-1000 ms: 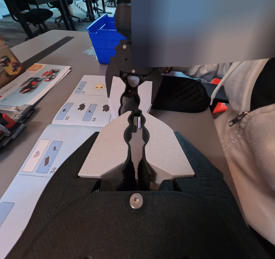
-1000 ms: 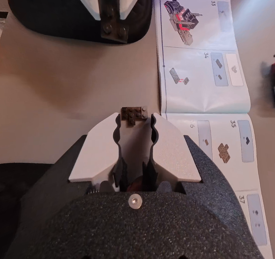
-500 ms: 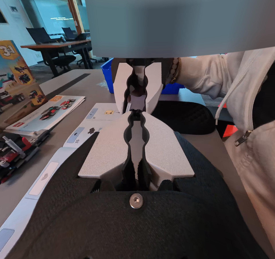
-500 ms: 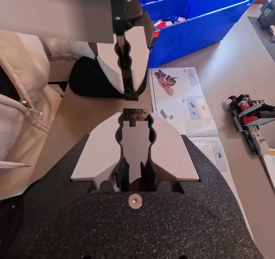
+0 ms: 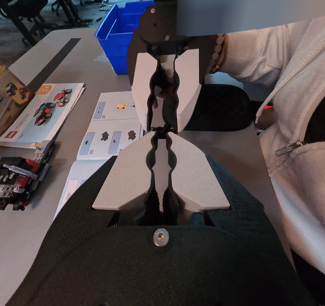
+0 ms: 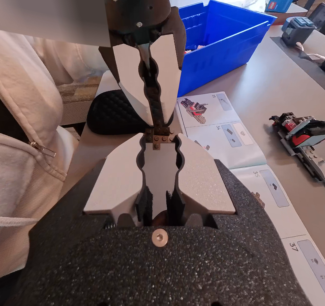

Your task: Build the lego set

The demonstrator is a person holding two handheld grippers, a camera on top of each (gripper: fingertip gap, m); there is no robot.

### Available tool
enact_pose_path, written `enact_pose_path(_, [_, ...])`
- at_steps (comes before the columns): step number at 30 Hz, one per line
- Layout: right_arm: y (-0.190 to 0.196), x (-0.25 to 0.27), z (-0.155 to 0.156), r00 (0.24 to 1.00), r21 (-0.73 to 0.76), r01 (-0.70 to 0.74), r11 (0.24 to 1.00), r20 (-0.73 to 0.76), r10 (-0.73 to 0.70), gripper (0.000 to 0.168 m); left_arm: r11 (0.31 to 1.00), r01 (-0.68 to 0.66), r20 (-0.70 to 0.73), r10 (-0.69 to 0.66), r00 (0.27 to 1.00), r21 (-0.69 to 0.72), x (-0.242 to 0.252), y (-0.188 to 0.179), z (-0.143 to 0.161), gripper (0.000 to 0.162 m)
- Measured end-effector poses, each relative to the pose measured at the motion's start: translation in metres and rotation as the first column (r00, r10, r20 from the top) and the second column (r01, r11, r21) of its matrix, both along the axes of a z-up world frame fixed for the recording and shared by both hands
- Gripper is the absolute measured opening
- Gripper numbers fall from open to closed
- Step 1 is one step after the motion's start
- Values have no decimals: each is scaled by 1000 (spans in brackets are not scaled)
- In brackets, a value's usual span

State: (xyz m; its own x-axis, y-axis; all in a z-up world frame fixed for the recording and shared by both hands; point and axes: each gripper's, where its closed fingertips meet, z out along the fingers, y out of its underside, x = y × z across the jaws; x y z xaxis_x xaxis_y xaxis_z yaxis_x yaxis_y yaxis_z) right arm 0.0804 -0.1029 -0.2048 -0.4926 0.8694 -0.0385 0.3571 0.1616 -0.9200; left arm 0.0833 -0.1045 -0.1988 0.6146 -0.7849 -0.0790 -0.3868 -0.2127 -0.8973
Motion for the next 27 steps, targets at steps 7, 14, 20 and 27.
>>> enact_pose_path(7, [5, 1, 2, 999, 5, 31, 1000, -39, -30, 32, 998, -1, -34, -1, 999, -60, -1, 2, -2, 9])
enact_pose_path(14, [5, 2, 0, 998, 8, 19, 1000, -53, -19, 32, 996, 16, -80, -23, 997, -84, 0, 2, 0, 9])
enact_pose_path(20, [4, 2, 0, 998, 19, 9, 1000, -56, -8, 32, 991, 48, -94, -60, 994, -127, 3, 0, 2, 9])
enact_pose_path(27, [2, 2, -3, 999, 41, -4, 999, -48, 6, 32, 979, 52, -147, -82, 986, -199, 1, -2, -4, 9])
